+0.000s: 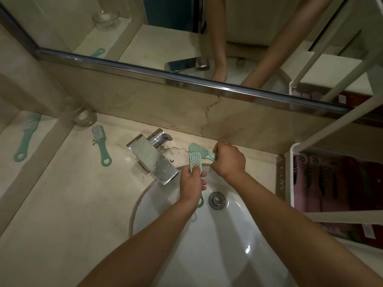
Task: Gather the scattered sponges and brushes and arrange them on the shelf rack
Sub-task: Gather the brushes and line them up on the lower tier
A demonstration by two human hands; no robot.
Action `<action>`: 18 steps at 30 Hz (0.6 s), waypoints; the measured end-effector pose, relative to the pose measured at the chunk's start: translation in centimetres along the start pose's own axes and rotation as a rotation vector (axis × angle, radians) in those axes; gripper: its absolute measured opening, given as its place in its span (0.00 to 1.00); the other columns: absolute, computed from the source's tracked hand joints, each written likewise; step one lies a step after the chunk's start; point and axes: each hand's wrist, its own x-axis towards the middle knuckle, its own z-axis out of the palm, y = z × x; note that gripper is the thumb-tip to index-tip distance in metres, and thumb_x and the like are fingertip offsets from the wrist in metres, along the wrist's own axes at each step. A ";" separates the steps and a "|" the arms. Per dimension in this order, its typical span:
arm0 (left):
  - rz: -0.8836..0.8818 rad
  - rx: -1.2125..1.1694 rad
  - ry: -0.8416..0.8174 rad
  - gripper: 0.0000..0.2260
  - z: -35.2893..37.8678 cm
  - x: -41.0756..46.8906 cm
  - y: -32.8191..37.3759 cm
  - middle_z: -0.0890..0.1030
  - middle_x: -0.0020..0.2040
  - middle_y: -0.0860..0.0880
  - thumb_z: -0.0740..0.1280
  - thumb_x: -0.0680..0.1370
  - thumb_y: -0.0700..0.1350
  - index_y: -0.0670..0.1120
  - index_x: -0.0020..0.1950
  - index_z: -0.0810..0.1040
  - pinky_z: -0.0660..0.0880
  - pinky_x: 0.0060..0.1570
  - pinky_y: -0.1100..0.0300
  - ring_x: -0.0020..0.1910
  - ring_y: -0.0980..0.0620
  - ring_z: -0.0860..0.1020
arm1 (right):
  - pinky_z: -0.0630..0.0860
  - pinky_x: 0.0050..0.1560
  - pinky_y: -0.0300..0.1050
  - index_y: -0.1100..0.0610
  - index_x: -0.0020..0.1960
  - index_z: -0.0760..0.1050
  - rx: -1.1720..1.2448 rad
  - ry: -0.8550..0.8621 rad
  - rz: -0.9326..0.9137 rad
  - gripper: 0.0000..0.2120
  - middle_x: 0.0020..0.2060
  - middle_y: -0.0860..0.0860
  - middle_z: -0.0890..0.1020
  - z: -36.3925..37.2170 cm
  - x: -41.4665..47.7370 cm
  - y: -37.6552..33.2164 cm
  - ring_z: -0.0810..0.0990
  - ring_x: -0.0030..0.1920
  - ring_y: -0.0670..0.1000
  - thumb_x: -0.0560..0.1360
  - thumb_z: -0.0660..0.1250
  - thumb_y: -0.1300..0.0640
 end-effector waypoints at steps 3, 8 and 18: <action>-0.002 0.002 -0.002 0.08 -0.1 -0.1 -0.1 0.78 0.40 0.47 0.57 0.83 0.45 0.42 0.56 0.72 0.71 0.24 0.67 0.27 0.55 0.72 | 0.71 0.45 0.45 0.53 0.55 0.74 -0.035 -0.017 0.006 0.16 0.51 0.53 0.78 0.1 -0.2 0.2 0.77 0.53 0.57 0.67 0.68 0.62; -0.005 -0.004 0.001 0.08 -0.3 -0.1 0.0 0.78 0.39 0.47 0.57 0.83 0.45 0.42 0.57 0.71 0.71 0.24 0.67 0.27 0.56 0.72 | 0.69 0.39 0.43 0.53 0.45 0.76 0.055 -0.052 0.026 0.05 0.47 0.52 0.79 0.5 -0.7 0.3 0.78 0.47 0.56 0.70 0.66 0.59; 0.020 -0.040 -0.058 0.07 -1.2 -3.4 0.8 0.71 0.32 0.47 0.55 0.83 0.48 0.47 0.49 0.68 0.63 0.21 0.66 0.21 0.55 0.66 | 0.72 0.38 0.51 0.53 0.43 0.66 0.803 -0.108 0.268 0.07 0.36 0.53 0.76 2.0 -8.2 0.7 0.73 0.32 0.54 0.74 0.54 0.64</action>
